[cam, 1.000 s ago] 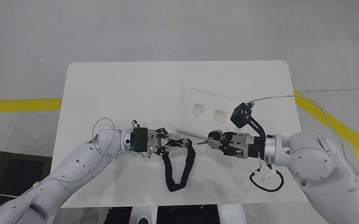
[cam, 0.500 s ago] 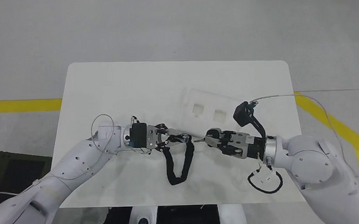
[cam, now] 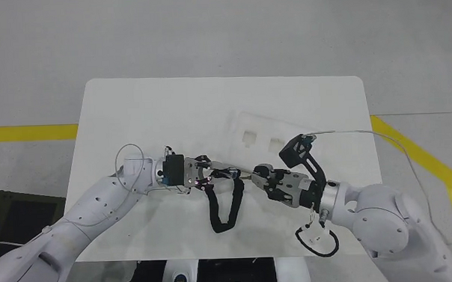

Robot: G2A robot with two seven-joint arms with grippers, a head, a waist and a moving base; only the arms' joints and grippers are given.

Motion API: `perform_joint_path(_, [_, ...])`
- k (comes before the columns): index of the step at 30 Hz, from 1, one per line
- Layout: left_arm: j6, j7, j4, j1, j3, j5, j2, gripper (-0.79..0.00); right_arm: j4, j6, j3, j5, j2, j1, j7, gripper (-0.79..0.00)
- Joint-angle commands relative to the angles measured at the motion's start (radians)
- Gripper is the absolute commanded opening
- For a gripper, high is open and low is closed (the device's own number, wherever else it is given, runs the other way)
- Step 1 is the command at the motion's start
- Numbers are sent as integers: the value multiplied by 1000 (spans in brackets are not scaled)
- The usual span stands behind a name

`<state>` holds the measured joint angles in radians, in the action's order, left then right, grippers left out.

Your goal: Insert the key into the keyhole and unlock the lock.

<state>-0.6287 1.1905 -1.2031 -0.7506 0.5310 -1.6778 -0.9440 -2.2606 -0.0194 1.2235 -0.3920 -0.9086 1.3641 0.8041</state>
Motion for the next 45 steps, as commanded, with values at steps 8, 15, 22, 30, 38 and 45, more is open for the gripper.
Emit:
perform_joint_path(8, [0,0,0,0,0,0,0,-785,4,18,-28,-15,-8,-24,-7,-785])
perform_joint_path(15, [0,0,0,0,0,0,0,-785,14,23,-46,-22,-14,-40,2,-785])
perform_joint_path(22, [0,0,0,0,0,0,0,-785,24,23,-58,-20,-19,-50,6,-785])
perform_joint_path(30, [0,0,0,0,0,0,0,-785,34,29,-67,-21,-25,-61,4,-785])
perform_joint_path(38, [0,0,0,0,0,0,0,-785,37,39,-63,-25,-29,-61,-4,-785])
perform_joint_path(45, [0,0,0,0,0,0,0,-785,37,36,-59,-22,-31,-58,-4,-785])
